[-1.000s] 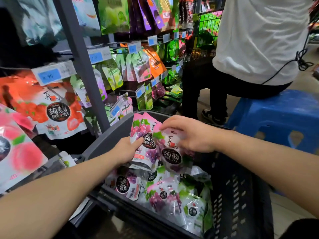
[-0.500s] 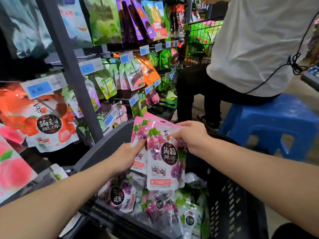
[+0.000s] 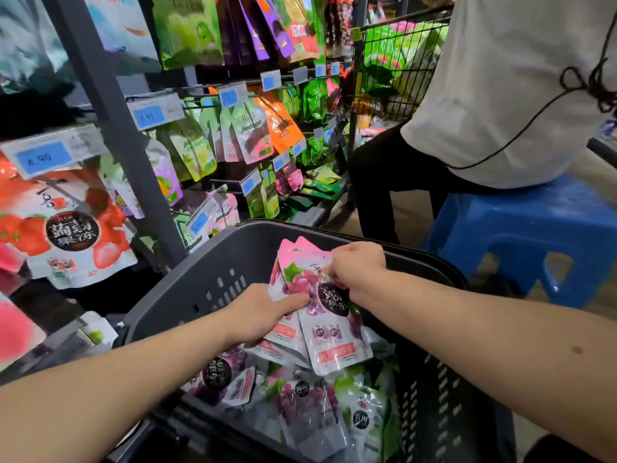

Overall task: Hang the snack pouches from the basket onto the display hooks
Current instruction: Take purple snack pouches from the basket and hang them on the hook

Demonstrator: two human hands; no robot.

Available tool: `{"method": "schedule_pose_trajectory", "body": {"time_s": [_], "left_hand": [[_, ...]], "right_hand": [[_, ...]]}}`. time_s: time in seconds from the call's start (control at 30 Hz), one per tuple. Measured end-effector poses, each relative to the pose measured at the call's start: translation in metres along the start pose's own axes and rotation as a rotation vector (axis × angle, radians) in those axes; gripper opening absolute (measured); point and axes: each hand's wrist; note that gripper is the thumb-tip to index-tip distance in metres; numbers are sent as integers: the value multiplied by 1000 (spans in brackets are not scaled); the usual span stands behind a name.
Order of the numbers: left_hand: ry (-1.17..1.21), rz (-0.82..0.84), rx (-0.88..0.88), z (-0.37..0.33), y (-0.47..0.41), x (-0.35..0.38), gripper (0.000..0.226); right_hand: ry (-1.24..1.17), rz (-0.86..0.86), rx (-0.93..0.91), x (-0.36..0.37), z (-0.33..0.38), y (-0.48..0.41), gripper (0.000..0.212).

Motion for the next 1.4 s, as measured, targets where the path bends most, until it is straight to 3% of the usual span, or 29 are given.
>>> {"method": "schedule_pose_trajectory", "body": {"time_s": [0.27, 0.37, 0.5, 0.67, 0.77, 0.87, 1.0, 1.1, 1.27, 1.4], "left_hand": [[-38, -79, -97, 2, 15, -27, 50], [27, -211, -175, -1, 34, -48, 57], [-2, -483, -222, -16, 66, -77, 54], [-140, -698, -363, -48, 134, -102, 67], [-115, -814, -390, -61, 178, -110, 73], [-2, -971, -370, -73, 218, -113, 75], [3, -1097, -383, -94, 265, -115, 73], [-3, -1155, -372, -110, 299, -125, 88], [-8, -1222, -337, -148, 349, -141, 82], [54, -1292, -299, -180, 376, -152, 70]], "right_hand": [[210, 217, -232, -8, 4, 22, 51], [240, 386, -80, -5, 4, 28, 67], [285, 790, 150, 14, 12, 58, 29], [280, 852, 8, 60, 29, 106, 26], [328, 854, -54, 82, 29, 145, 53], [334, 857, -132, 100, 24, 179, 94], [306, 839, -200, 131, 18, 202, 110], [294, 820, -241, 118, 29, 267, 87], [300, 793, -309, 100, 38, 351, 69], [288, 833, -303, 101, 46, 387, 35]]}}
Point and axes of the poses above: each hand's wrist, its own y-axis away from the middle knuckle, its own x-axis out of the palm, z = x × y, and after that the axes turned 10 degrees about x, right-handed
